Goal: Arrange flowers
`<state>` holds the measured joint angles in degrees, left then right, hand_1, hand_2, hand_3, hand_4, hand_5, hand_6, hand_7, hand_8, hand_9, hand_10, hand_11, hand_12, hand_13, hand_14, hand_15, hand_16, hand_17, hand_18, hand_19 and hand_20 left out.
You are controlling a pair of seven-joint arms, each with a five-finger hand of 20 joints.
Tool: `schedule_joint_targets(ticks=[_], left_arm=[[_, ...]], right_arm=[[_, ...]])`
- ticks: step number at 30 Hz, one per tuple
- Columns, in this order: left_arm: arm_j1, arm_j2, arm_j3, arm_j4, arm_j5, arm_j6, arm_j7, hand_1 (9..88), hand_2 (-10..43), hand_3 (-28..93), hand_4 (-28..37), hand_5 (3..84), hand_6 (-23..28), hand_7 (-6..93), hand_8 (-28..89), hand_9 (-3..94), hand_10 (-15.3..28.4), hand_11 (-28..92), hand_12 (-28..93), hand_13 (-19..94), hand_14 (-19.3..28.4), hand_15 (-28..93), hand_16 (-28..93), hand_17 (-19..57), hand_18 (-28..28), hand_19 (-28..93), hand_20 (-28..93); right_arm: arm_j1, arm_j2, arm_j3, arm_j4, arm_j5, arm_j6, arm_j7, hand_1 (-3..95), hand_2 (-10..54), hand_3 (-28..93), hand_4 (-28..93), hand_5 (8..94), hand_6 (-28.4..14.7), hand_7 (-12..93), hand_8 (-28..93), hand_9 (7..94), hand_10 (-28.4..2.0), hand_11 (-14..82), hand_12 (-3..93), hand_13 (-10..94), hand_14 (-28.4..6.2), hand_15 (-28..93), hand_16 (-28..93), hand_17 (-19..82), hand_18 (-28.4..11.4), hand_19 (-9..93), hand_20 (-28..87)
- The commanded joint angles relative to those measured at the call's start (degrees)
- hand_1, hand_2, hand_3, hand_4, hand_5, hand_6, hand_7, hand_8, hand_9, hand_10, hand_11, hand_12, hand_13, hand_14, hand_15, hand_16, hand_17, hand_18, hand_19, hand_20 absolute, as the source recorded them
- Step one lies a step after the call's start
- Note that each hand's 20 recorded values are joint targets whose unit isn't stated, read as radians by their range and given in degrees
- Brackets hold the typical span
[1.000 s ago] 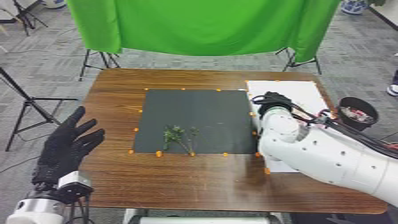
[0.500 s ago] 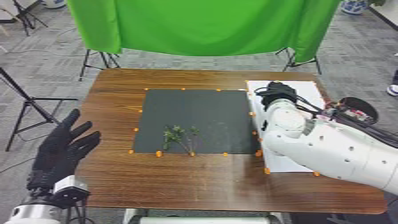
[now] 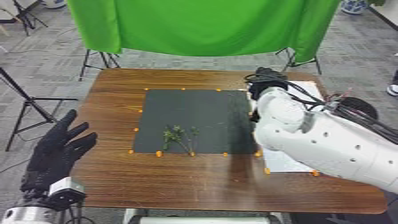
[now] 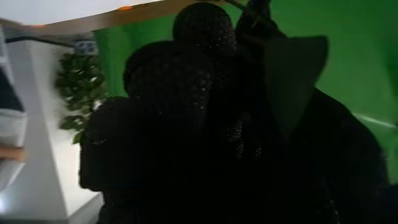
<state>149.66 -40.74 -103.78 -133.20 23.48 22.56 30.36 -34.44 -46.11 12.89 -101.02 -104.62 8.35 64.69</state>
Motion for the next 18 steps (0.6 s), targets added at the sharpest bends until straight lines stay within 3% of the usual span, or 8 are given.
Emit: schedule_joint_targets(ticks=[1,2,3,4,6,10,17,18], left_arm=[[0.4,-2.24,-1.11,-0.67,1.42,-0.06,-2.16,30.8,6.9,63,-19.2,29.7,6.5,7.5,-7,25.1,17.9,22,11,20,27.8,56,-12,-6.0,28.4,57,-5],[1.2,-1.63,-1.19,-0.74,0.73,0.13,-1.17,30.8,6.9,63,-19.2,29.7,6.5,7.5,-7,25.0,18.0,22,11,20,27.7,56,-12,-6.0,28.4,57,-5],[0.2,-2.48,-1.15,-0.58,1.48,-0.29,-2.62,30.8,6.9,63,-19.2,29.7,6.5,7.6,-7,25.1,18.0,22,11,20,27.7,56,-12,-6.0,28.4,57,-5],[0.1,-2.19,-0.93,-0.60,1.19,0.06,-2.19,30.8,6.9,63,-19.1,29.7,6.5,7.6,-7,25.1,17.9,22,11,20,27.7,56,-12,-6.0,28.4,57,-5],[-0.6,-3.31,-0.93,-0.54,2.44,-0.72,-3.82,30.8,6.9,63,-19.1,29.7,6.5,7.6,-7,25.1,17.9,22,11,20,27.7,56,-12,-6.0,28.4,57,-5],[-1.1,-5.04,-1.10,-0.52,3.67,-1.39,-5.30,30.8,6.9,63,-19.1,29.7,6.5,7.6,-7,25.0,17.9,22,11,20,27.7,56,-12,-6.0,28.4,57,-6],[-1.7,-5.58,-1.16,-0.42,4.22,-1.68,-6.44,30.8,6.9,63,-19.1,29.7,6.5,7.7,-7,25.0,17.9,22,12,20,27.7,56,-12,-6.0,28.4,57,-6],[-1.5,-5.36,-1.09,-0.48,3.96,-1.50,-5.97,30.8,6.9,63,-19.1,29.7,6.5,7.7,-7,25.1,17.9,22,12,20,27.7,56,-12,-6.0,28.4,57,-6]], right_arm=[[-6.4,-4.2,1.5,-4.3,-1.9,-2.1,-0.3,58.7,-7.9,77,-28,81.4,-5.0,23,24,93.4,-8.2,27.8,26.7,92,-2.7,55,19,64,-11.0,93,23],[-7.3,-4.7,1.7,-4.4,-2.2,-2.6,-0.5,58.7,-8.0,77,-28,81.5,-5.1,22,24,93.4,-8.3,27.8,26.8,92,-2.6,55,19,65,-11.0,93,23],[-7.8,-4.8,1.6,-4.7,-1.9,-2.5,-0.4,58.8,-8.0,77,-28,81.5,-5.1,22,24,93.5,-8.3,27.8,26.7,92,-2.6,55,19,65,-11.0,93,23],[-8.0,-5.2,1.3,-4.7,-1.8,-2.6,-0.7,58.8,-8.0,77,-28,81.6,-5.1,22,24,93.5,-8.3,27.8,26.7,92,-2.6,55,19,65,-11.0,93,23],[-9.0,-5.5,1.0,-5.3,-2.0,-2.7,-0.5,58.8,-8.1,77,-28,81.7,-5.1,22,24,93.6,-8.2,27.6,26.6,92,-2.5,55,19,65,-11.0,93,23],[-10.8,-6.2,0.8,-6.2,-2.6,-3.8,-0.8,58.9,-8.1,77,-28,81.7,-5.1,22,24,93.6,-8.4,27.5,26.6,92,-2.7,55,19,65,-11.0,93,23],[-12.8,-6.6,0.7,-7.2,-2.9,-5.1,-1.0,59.0,-8.1,77,-28,81.9,-5.2,21,24,93.6,-8.5,27.3,26.5,92,-2.7,55,19,65,-11.1,93,23],[-12.6,-6.6,0.3,-7.4,-2.7,-4.9,-0.9,59.0,-8.1,77,-28,81.8,-5.2,21,24,93.6,-8.5,27.2,26.5,92,-2.8,55,19,64,-11.1,93,23]])
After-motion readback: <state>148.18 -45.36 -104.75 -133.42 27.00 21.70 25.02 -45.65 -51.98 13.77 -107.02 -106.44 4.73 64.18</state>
